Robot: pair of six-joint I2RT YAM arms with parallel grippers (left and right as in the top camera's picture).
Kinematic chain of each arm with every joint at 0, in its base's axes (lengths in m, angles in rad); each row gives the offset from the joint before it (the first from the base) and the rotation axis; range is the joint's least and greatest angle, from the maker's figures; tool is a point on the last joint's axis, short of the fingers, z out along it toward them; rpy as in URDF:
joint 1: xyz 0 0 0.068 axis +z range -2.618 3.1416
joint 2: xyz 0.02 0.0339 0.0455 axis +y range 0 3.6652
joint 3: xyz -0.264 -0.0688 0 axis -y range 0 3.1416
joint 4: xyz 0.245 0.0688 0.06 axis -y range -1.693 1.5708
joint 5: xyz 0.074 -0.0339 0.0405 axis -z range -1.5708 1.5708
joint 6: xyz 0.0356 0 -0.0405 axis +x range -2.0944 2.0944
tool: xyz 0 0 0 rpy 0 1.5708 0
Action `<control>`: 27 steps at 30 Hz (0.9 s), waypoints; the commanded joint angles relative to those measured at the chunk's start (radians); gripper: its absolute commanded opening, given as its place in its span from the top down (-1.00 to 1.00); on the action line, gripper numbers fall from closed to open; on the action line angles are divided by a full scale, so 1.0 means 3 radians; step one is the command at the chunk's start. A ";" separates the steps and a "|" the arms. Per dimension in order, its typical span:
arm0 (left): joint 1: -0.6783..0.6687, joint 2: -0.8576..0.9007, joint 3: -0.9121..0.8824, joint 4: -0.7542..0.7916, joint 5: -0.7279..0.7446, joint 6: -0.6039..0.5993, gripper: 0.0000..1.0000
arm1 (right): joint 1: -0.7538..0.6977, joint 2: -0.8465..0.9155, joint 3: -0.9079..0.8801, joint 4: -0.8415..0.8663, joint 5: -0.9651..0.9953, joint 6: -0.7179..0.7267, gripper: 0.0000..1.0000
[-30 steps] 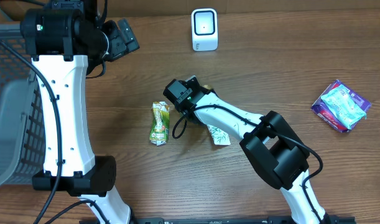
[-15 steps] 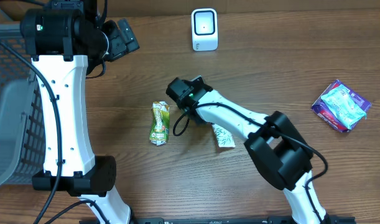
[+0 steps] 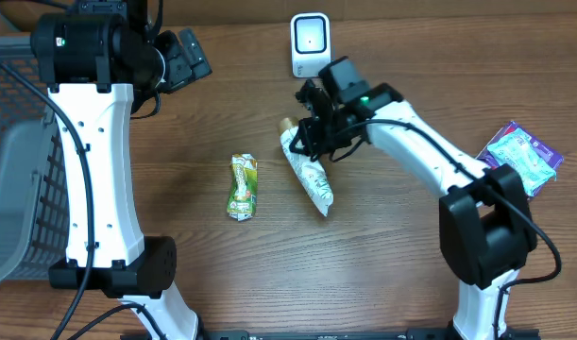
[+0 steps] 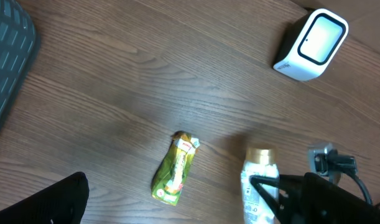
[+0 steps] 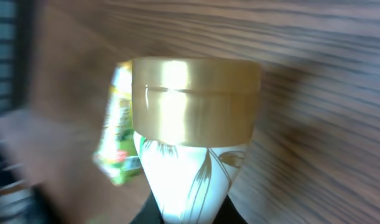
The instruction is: Scan the item barcode
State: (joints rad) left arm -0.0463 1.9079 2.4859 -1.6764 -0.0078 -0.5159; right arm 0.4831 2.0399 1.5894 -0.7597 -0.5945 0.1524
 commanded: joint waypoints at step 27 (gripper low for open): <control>-0.0028 0.0005 -0.0015 0.0005 0.0014 0.0038 -0.99 | -0.0203 0.0198 -0.0001 -0.0136 0.0871 0.0075 0.22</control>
State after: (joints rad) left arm -0.0463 1.9079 2.4859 -1.6760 -0.0078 -0.5159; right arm 0.4606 2.1273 1.5066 -0.7513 -0.4137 0.2264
